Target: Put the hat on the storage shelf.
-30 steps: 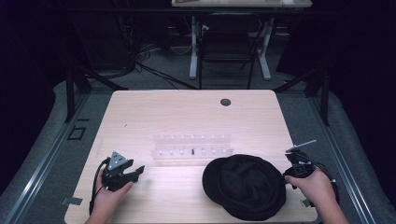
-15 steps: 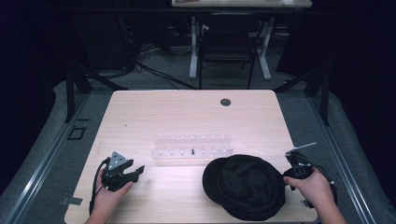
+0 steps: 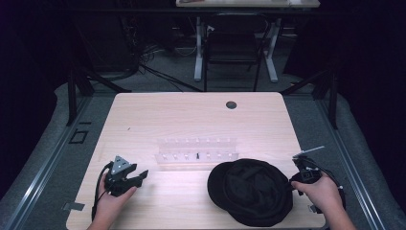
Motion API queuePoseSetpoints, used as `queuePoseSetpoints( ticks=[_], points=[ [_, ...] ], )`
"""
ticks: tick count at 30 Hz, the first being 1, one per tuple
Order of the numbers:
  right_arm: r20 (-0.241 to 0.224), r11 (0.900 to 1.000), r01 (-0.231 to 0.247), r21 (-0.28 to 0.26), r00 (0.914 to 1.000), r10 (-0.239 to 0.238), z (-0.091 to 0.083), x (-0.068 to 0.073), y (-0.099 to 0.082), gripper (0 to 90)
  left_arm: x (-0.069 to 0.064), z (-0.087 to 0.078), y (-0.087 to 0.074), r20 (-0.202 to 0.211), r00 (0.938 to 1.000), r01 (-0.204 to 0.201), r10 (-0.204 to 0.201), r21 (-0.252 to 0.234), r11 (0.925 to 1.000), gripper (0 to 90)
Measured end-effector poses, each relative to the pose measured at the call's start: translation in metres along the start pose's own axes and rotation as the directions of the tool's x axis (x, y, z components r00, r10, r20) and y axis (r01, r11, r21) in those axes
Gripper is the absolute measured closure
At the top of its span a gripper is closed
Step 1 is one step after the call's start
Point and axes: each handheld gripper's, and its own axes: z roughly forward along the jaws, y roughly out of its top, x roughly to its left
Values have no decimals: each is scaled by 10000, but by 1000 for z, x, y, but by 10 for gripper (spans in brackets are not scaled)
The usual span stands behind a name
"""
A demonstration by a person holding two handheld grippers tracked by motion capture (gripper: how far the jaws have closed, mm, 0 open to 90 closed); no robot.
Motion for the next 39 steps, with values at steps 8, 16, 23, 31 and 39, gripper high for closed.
queuePoseSetpoints(
  ticks=[8,16,23,31,39],
  points=[
    [-122,10000,25,-25,9999,-25,-5,0,0,871,0,0,0,3,10000,4,-4,-10,10000,458],
    [-202,9997,-94,-219,9998,90,-8,2,0,873,0,1,0,6,10000,18,-18,-16,10000,458],
    [-310,9998,63,-167,9995,-68,-17,4,1,876,0,0,0,-2,10000,15,-15,-15,10000,458],
    [-452,9997,231,-79,9987,-235,-26,4,0,877,0,0,0,-25,10000,20,-20,-16,10000,458],
    [-848,9988,-9,-498,9964,-33,-34,7,-1,877,0,0,0,-39,10000,3,-3,-19,10000,458]
  ],
)
